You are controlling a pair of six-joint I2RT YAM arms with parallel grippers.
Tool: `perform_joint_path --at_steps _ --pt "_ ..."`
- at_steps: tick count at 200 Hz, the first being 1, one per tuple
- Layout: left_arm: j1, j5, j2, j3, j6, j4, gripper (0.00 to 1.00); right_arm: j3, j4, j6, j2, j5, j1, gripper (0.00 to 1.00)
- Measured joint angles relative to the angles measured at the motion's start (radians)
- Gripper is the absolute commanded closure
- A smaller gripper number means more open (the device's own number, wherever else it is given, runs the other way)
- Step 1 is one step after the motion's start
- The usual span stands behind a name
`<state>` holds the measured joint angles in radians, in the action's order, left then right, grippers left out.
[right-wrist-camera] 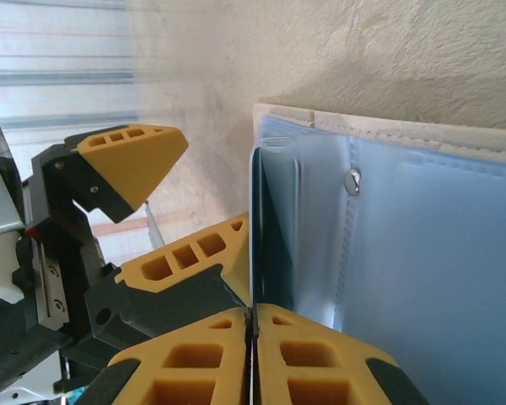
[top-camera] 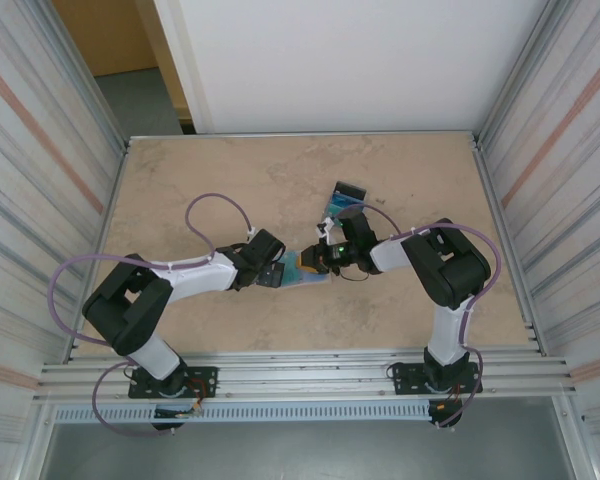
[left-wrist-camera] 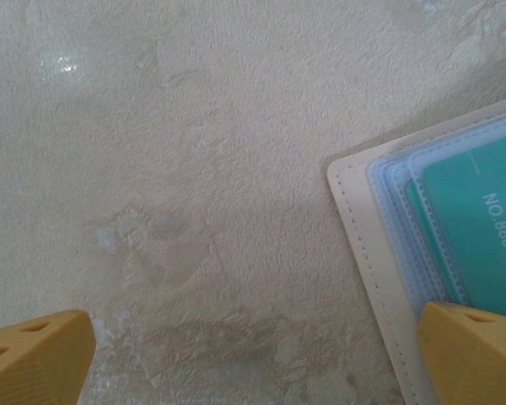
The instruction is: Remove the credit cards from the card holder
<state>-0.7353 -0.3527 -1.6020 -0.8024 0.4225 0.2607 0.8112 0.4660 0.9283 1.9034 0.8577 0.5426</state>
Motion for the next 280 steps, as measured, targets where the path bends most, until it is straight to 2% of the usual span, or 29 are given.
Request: perform_joint_path --at_steps 88,280 --pt "0.000 0.000 0.000 0.000 0.000 0.000 0.01 -0.014 0.005 0.007 0.000 0.000 -0.016 0.98" --pt "0.000 0.000 0.013 -0.002 0.000 0.016 0.01 -0.043 0.005 0.007 0.000 -0.016 -0.052 1.00"
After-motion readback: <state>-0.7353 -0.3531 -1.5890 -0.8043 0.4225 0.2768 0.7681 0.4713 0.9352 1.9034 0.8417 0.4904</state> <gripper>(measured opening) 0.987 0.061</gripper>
